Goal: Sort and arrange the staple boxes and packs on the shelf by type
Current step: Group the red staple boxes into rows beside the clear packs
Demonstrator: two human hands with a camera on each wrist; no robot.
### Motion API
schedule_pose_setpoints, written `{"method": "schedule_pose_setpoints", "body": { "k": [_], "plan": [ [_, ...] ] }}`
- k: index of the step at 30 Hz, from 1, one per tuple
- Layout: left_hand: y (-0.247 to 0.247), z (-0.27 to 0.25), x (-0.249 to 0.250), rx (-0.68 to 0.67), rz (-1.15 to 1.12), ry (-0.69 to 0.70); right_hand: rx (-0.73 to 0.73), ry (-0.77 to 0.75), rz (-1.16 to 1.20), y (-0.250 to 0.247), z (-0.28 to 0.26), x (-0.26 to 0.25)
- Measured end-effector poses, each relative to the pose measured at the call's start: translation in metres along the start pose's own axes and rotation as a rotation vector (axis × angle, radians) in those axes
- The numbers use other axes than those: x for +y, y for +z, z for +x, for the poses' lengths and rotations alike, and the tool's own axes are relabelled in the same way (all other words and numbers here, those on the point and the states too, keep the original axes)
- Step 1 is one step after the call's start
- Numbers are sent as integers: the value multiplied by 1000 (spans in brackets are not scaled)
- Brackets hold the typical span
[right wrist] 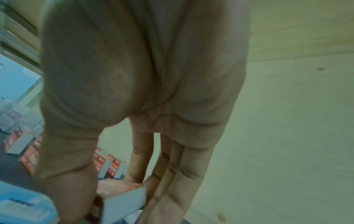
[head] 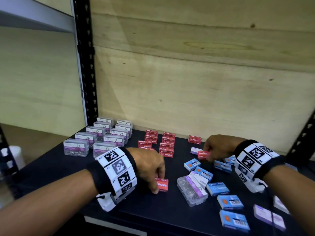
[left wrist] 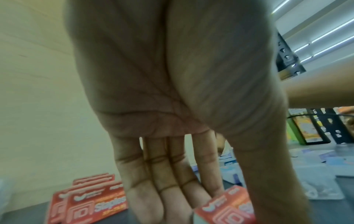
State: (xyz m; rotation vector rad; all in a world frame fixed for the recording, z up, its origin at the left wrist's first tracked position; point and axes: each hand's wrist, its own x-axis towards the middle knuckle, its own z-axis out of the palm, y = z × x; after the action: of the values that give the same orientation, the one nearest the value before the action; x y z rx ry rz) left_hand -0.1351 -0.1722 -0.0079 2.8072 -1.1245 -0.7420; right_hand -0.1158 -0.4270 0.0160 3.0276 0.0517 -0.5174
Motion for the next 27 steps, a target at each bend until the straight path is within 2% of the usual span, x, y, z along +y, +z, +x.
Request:
{"method": "schedule_pose_setpoints", "body": {
  "k": [5,10,18,27],
  "plan": [
    [-3,-1,-25,61,-85,-79,80,-128,69,-5,-1,-14],
    [-5,-2,-44,105,-163,-111,60,-235,76,-3,7,-42],
    [-6,-2,-59,189,-129,-123,20,-320,-24,-2,10,-86],
    [1,-2,-68,250,-53,-183,4,-353,14,3,17,-102]
  ]
}}
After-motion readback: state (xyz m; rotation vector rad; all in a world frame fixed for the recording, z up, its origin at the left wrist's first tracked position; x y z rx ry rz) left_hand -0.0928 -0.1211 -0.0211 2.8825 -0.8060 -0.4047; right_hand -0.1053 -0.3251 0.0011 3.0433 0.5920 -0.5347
